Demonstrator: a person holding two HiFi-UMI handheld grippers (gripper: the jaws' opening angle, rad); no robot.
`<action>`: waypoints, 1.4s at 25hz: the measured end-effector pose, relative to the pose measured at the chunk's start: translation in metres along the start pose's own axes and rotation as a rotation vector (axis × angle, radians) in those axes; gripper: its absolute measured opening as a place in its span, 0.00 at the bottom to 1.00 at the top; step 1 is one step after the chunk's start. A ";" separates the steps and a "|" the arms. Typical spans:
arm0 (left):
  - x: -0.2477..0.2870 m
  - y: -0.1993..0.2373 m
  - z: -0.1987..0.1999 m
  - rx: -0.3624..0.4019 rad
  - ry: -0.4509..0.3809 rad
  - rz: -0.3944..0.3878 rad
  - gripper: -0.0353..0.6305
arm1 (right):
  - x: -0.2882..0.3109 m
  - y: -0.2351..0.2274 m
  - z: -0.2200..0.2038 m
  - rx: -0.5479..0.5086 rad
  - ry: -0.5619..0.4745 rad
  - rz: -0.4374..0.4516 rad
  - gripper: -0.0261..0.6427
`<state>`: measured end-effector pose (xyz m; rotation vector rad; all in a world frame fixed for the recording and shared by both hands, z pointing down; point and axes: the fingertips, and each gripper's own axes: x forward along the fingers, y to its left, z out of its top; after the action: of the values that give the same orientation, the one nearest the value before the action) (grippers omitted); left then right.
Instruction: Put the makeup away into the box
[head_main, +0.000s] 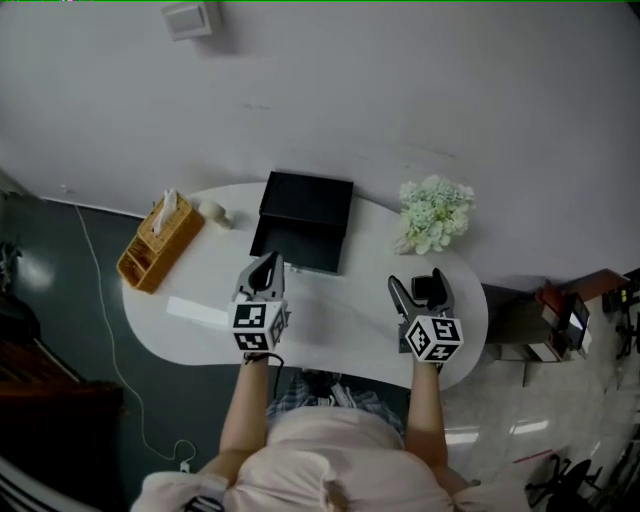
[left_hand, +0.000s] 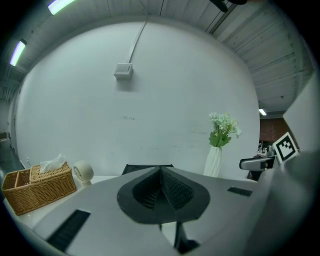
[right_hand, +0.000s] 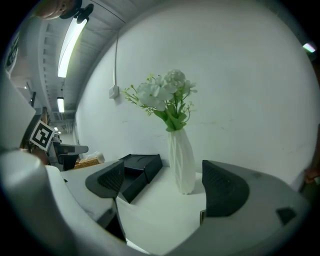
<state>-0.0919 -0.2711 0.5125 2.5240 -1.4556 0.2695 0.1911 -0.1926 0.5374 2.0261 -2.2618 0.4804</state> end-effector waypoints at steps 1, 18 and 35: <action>0.003 -0.004 -0.002 0.002 0.006 -0.009 0.09 | -0.002 -0.007 -0.005 -0.002 0.014 -0.015 0.76; 0.014 -0.037 -0.033 0.020 0.093 -0.068 0.09 | 0.003 -0.099 -0.113 -0.027 0.413 -0.199 0.74; 0.008 -0.016 -0.038 0.004 0.102 -0.028 0.09 | 0.018 -0.114 -0.151 -0.064 0.626 -0.217 0.53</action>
<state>-0.0759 -0.2593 0.5495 2.4928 -1.3816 0.3900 0.2768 -0.1779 0.7059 1.7347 -1.6486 0.8605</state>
